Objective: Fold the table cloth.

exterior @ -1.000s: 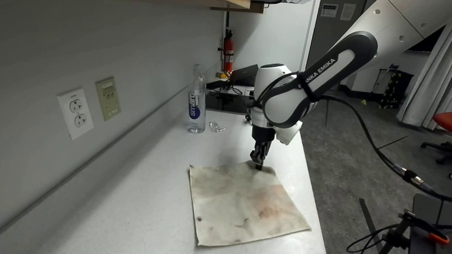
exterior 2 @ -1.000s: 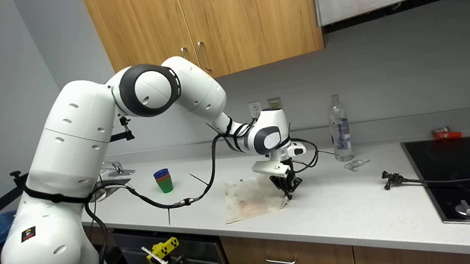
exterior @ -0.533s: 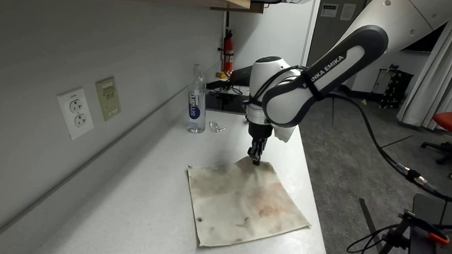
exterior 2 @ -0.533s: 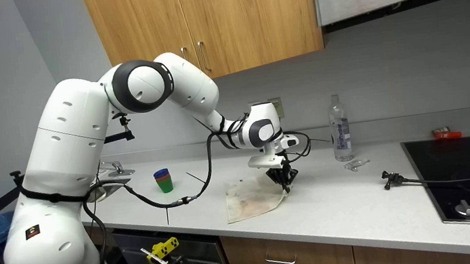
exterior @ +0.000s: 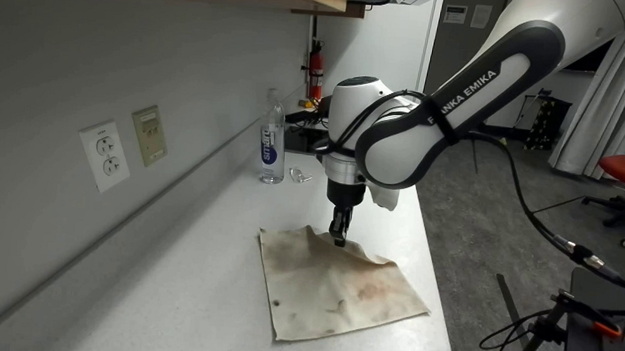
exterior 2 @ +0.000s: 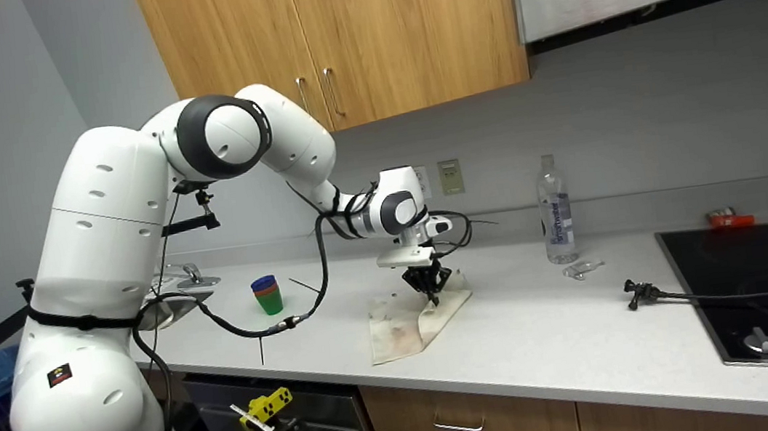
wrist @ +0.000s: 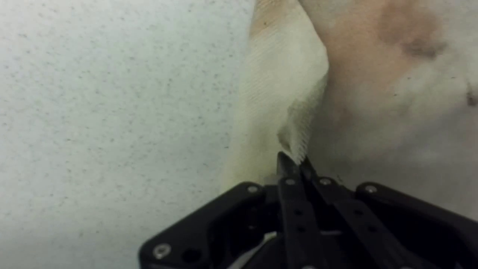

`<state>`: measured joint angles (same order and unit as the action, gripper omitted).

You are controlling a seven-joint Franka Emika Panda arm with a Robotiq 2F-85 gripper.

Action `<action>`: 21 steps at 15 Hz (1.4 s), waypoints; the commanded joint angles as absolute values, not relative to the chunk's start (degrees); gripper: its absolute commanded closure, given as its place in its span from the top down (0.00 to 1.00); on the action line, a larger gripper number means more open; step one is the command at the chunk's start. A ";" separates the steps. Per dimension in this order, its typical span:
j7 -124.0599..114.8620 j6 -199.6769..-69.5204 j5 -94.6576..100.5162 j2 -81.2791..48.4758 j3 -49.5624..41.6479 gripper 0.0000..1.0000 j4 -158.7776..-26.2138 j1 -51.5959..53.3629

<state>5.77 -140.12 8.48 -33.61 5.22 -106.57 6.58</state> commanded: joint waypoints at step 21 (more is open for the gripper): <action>11.29 -142.18 8.79 -36.36 10.64 0.01 -103.61 12.08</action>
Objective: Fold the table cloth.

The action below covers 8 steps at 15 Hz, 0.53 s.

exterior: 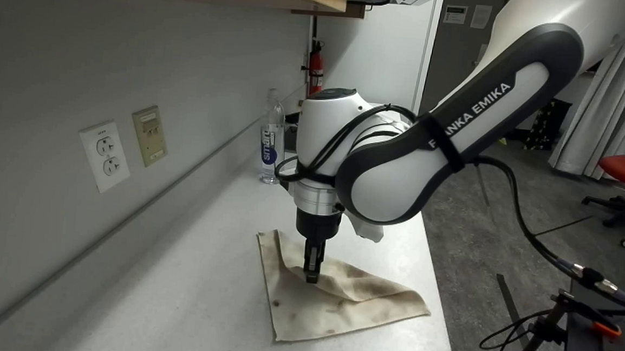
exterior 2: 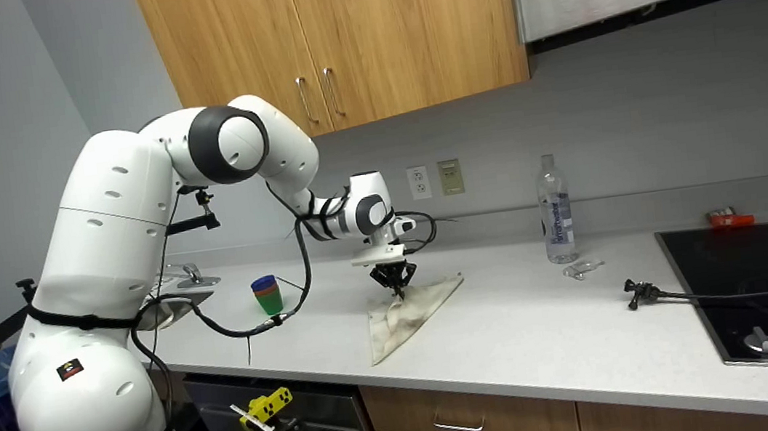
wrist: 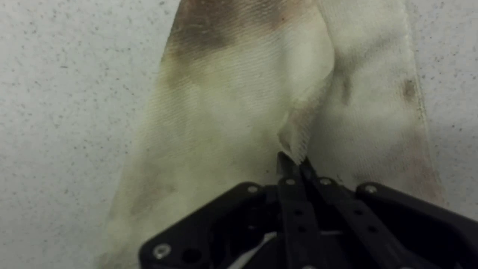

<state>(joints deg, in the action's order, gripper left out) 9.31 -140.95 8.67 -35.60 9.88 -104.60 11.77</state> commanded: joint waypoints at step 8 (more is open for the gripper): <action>12.28 -139.45 8.67 -36.52 11.71 0.01 -102.73 12.88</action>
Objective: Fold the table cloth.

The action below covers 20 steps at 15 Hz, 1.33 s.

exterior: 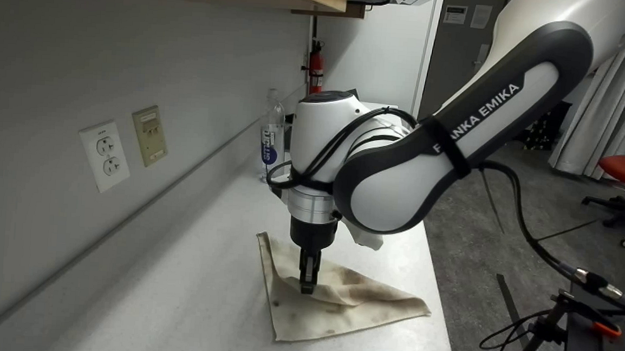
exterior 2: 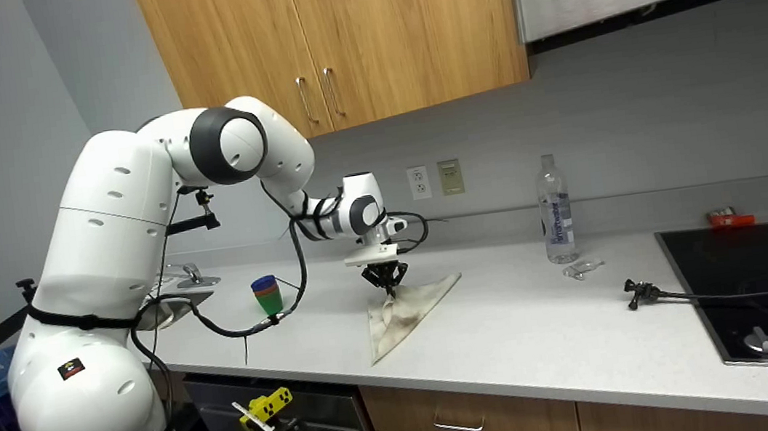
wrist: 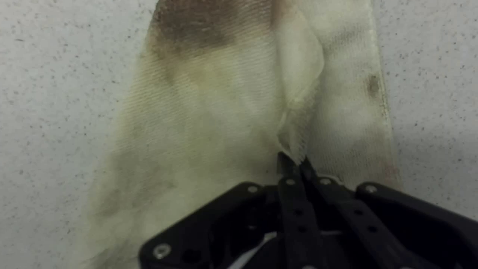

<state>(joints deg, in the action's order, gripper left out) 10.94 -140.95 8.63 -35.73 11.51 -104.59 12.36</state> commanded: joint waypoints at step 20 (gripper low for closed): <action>10.75 -134.29 5.48 -41.72 12.15 0.01 -95.19 13.95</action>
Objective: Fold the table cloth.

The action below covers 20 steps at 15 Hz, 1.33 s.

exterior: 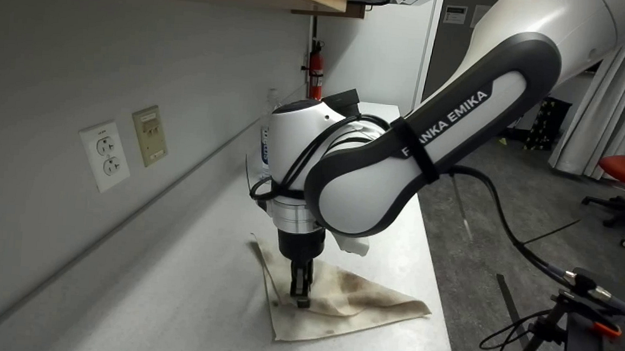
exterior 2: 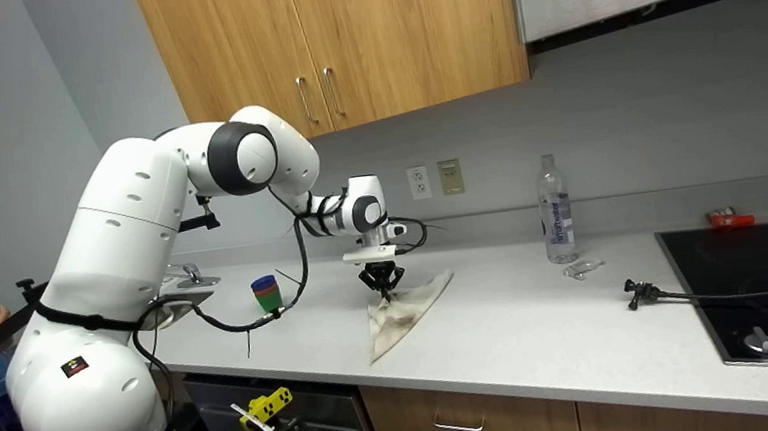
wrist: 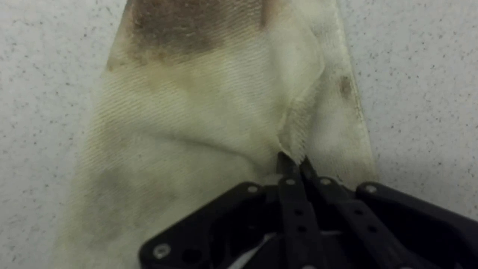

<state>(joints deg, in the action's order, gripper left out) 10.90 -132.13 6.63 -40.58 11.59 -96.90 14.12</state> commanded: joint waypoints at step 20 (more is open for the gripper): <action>12.17 -133.61 0.86 -37.87 16.50 0.96 -99.23 13.21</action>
